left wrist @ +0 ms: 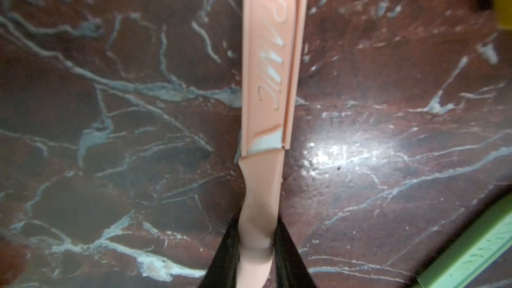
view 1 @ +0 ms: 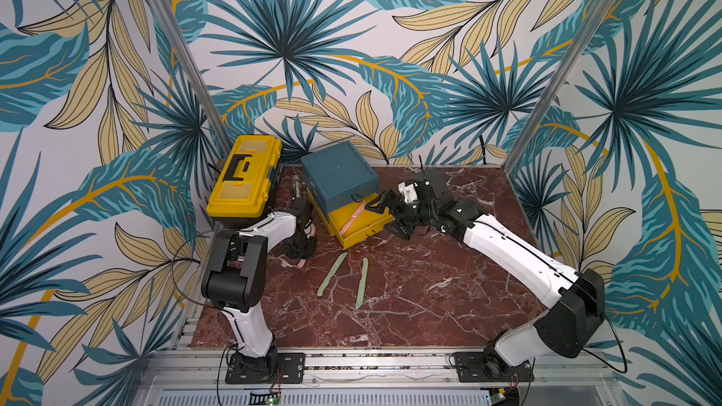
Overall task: Place the fruit knives into the drawer by color
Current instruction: Adjust the fruit knife at the center of the board.
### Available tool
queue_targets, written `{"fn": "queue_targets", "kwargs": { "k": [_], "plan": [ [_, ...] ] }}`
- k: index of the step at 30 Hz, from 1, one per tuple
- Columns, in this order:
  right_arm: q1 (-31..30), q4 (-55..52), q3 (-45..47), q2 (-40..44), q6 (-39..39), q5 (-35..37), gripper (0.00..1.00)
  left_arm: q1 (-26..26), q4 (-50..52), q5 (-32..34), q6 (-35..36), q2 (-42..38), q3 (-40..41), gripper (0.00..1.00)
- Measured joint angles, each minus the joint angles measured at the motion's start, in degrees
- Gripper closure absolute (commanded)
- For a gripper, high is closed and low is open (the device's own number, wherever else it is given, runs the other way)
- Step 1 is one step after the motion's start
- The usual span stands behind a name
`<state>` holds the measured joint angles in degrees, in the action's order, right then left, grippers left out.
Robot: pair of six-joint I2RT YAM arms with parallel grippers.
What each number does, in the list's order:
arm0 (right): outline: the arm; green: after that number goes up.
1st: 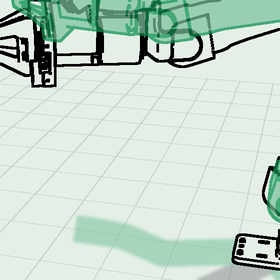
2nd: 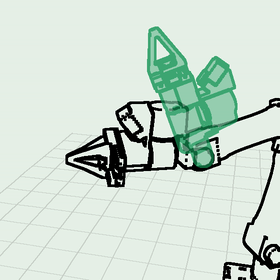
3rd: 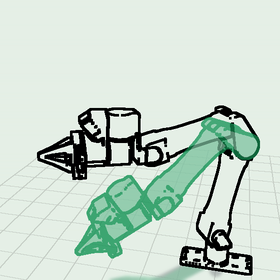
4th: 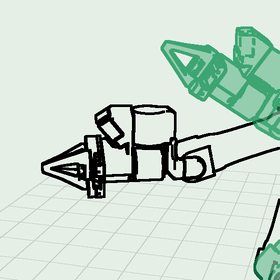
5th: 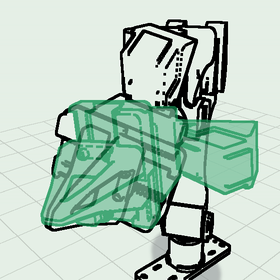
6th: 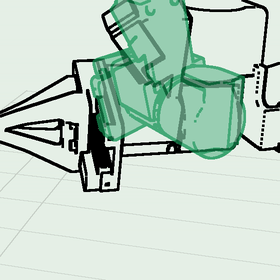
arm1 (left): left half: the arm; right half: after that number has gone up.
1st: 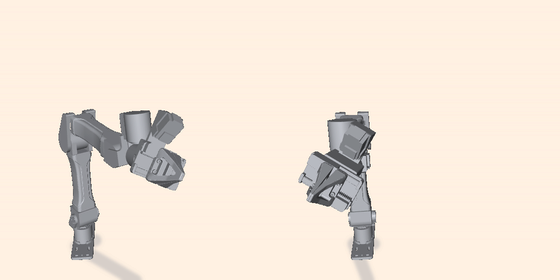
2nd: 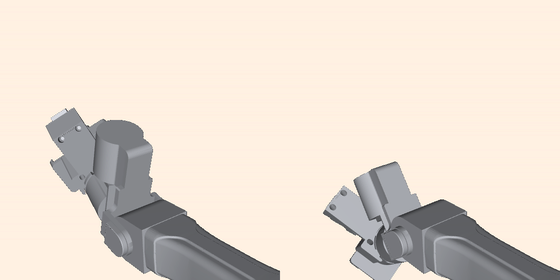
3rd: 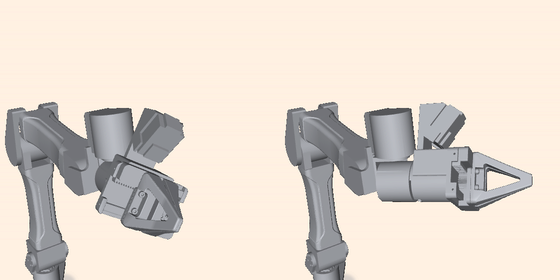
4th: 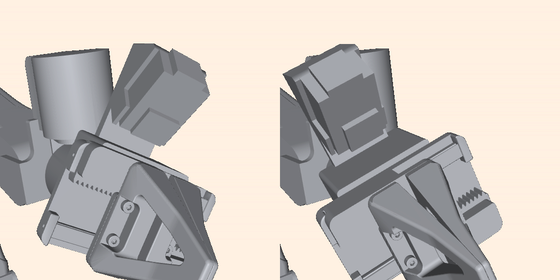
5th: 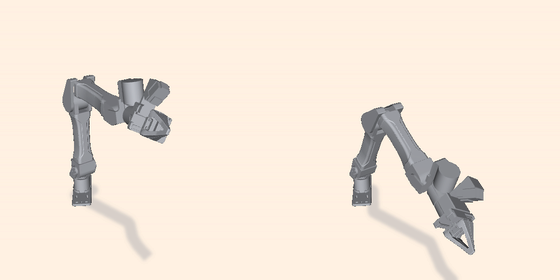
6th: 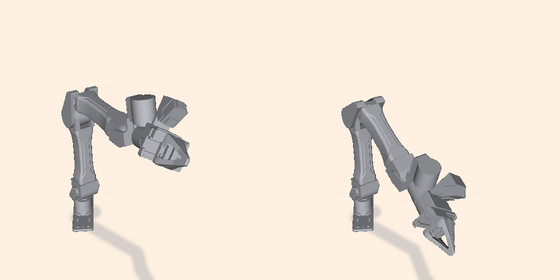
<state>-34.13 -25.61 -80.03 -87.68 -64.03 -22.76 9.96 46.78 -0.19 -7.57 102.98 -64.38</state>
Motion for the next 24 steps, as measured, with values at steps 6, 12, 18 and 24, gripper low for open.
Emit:
{"fn": "queue_targets", "kwargs": {
  "k": [6,12,18,24],
  "plan": [
    [0.00,0.00,0.00,0.00,0.28,0.00,0.03,1.70,3.26,0.04,-6.62,-4.39,5.11,0.77],
    [0.00,0.02,0.00,0.00,0.68,-0.02,0.03,7.63,7.61,0.79,-13.73,-10.73,9.35,0.71],
    [0.00,0.04,0.00,0.00,1.01,-0.52,0.03,9.84,9.55,1.95,-17.16,-11.93,8.92,0.45],
    [0.02,0.85,2.25,0.83,1.57,-1.51,0.03,9.84,10.10,2.40,-17.14,-11.34,6.16,0.34]
  ]
}}
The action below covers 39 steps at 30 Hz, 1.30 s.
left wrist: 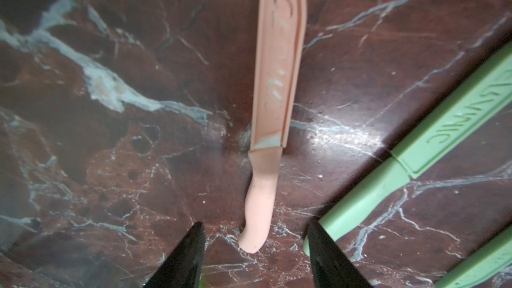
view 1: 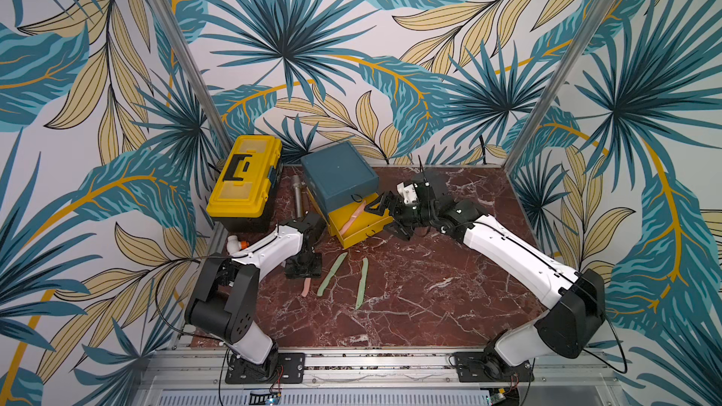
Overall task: Place the fruit knives into the drawer by color
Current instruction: Adjust the fruit knife at the center of the board, then pick up the fruit knife from the center of the board.
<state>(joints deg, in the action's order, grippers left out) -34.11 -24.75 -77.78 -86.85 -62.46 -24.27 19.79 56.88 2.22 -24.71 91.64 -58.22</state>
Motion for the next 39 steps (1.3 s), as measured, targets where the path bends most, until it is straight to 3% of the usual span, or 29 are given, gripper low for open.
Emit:
{"fn": "queue_targets", "kwargs": {
  "k": [7,16,34,39],
  "plan": [
    [-0.20,0.90,6.62,3.45,2.19,-5.16,0.04,0.00,-1.68,-0.09,1.57,4.68,-2.75,0.30],
    [-1.99,3.56,16.79,9.60,5.16,-5.77,0.03,0.00,-5.29,-1.40,2.43,6.45,-2.54,0.29],
    [-4.00,6.34,19.10,9.31,5.90,-5.62,0.03,0.00,-9.90,-1.97,2.34,6.21,0.48,0.46],
    [-4.09,6.84,19.10,8.94,5.92,-5.64,0.03,0.00,-10.82,-1.73,2.21,5.01,1.92,0.46]
  ]
}}
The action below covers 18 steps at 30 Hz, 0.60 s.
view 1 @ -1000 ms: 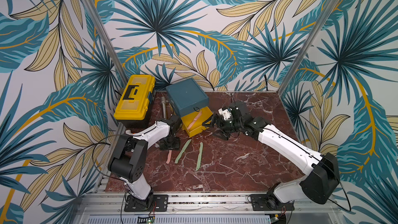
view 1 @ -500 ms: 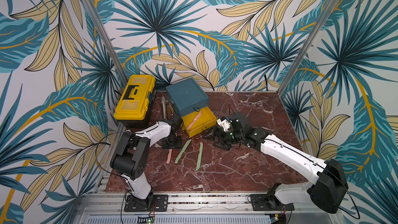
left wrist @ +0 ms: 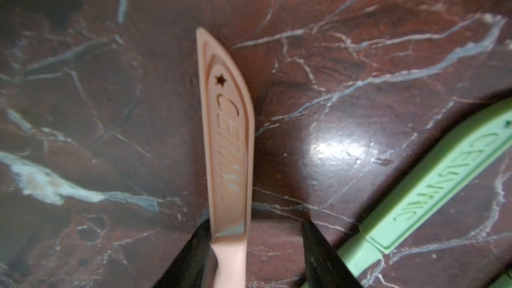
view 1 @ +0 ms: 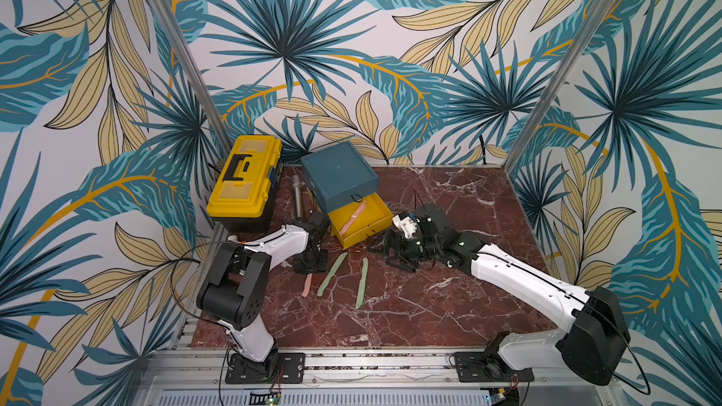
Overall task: Place the fruit knives into the drawer by color
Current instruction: Pick up the fruit knife from the center of the board.
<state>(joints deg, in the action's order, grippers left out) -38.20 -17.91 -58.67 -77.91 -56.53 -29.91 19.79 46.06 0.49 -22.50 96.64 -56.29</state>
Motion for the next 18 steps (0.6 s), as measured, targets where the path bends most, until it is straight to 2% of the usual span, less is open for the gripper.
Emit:
{"fn": "queue_targets", "kwargs": {
  "k": [6,18],
  "plan": [
    [-0.04,0.09,0.07,-0.04,0.00,-0.15,0.03,0.00,0.59,0.17,-0.57,-1.46,1.46,0.38],
    [-0.11,0.55,0.85,-0.17,0.00,-0.17,0.03,0.00,1.29,-0.11,-0.90,-2.84,3.19,0.42]
  ]
}}
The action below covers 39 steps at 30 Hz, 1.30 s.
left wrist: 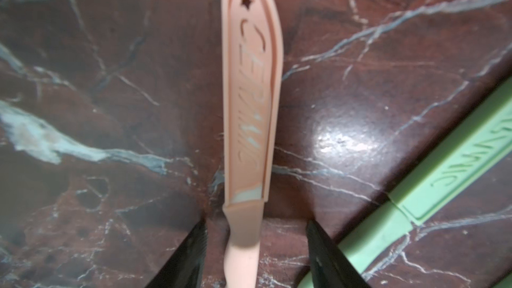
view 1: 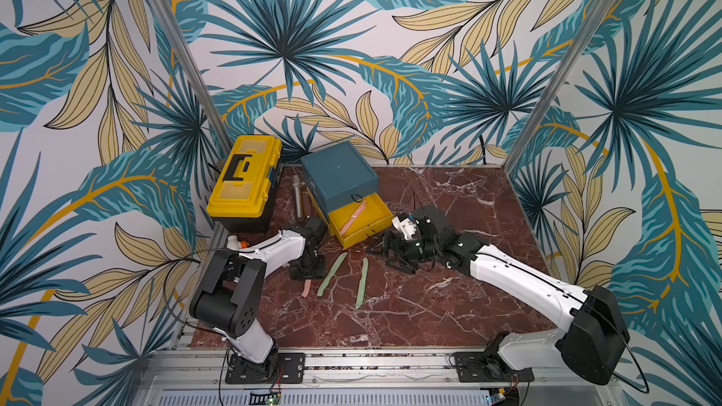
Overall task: Place the fruit knives into the drawer by color
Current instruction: Pick up the fruit knife from the center of the board.
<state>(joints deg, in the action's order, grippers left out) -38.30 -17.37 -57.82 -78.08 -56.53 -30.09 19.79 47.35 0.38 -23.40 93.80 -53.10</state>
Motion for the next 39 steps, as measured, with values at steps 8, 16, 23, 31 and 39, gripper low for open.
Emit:
{"fn": "queue_targets", "kwargs": {
  "k": [8,16,23,31,39],
  "plan": [
    [-0.33,-0.24,0.00,-0.04,0.17,-0.31,0.04,0.00,-0.33,-0.55,0.48,0.28,-0.04,0.46],
    [-0.37,-0.48,0.02,-0.15,0.24,-0.83,0.03,0.07,-0.37,-0.79,1.09,0.92,-0.72,0.61],
    [-0.39,-0.48,0.02,-1.66,0.26,-0.94,0.04,0.07,-0.39,-0.68,1.66,1.22,-1.07,0.76],
    [-0.39,-0.52,-0.02,-2.62,0.46,-1.29,0.04,0.07,-0.42,-0.46,1.92,1.36,-1.29,1.00],
    [-0.39,-0.52,-0.04,-2.93,0.74,-1.29,0.04,0.07,0.35,-0.15,2.38,1.36,-1.68,1.00]
  ]
}}
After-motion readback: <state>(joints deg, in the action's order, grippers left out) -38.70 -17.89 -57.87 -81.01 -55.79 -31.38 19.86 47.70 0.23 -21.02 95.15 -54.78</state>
